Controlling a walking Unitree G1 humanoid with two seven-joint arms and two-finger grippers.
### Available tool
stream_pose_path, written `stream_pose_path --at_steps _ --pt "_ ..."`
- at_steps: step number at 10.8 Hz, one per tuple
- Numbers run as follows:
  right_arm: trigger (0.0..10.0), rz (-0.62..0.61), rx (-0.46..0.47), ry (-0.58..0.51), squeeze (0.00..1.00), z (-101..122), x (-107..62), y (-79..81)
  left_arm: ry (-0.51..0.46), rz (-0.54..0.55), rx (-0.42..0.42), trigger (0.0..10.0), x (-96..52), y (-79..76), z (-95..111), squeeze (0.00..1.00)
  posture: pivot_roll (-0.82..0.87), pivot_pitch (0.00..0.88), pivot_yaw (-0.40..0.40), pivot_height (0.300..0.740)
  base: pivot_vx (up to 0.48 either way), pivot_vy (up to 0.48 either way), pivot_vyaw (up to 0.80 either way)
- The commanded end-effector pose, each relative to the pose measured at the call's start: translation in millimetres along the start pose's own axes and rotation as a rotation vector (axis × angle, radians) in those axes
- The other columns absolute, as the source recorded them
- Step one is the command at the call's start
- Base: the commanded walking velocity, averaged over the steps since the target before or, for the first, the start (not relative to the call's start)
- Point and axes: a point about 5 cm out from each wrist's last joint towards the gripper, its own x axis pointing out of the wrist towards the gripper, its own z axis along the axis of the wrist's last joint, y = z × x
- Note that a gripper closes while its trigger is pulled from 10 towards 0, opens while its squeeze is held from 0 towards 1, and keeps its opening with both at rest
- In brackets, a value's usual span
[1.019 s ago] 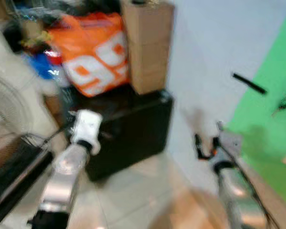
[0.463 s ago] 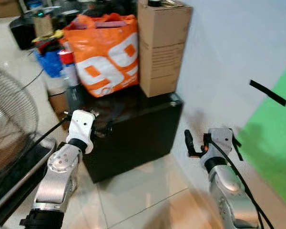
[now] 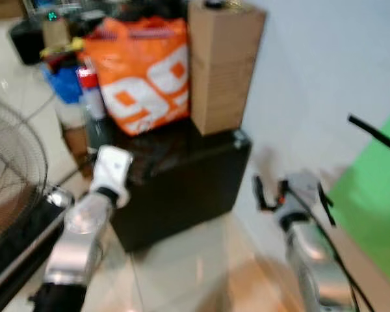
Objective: Hang keys on a hook
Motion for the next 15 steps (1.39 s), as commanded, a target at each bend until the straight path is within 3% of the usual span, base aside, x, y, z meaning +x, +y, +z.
stream_pose_path --at_steps 1,15 --pt "10.0 -0.034 -0.017 0.007 1.00 -0.9 -0.4 -10.7 -0.014 -0.019 -0.002 10.0 2.1 -6.4 3.1 0.00 -0.06 0.000 0.003 0.740 0.319 0.000 0.00" --pt "10.0 -0.034 -0.017 -0.003 1.00 0.3 3.1 -10.7 -0.022 -0.010 -0.002 10.0 4.6 -4.0 4.9 0.00 -0.05 0.000 0.005 0.740 0.333 0.000 0.00"
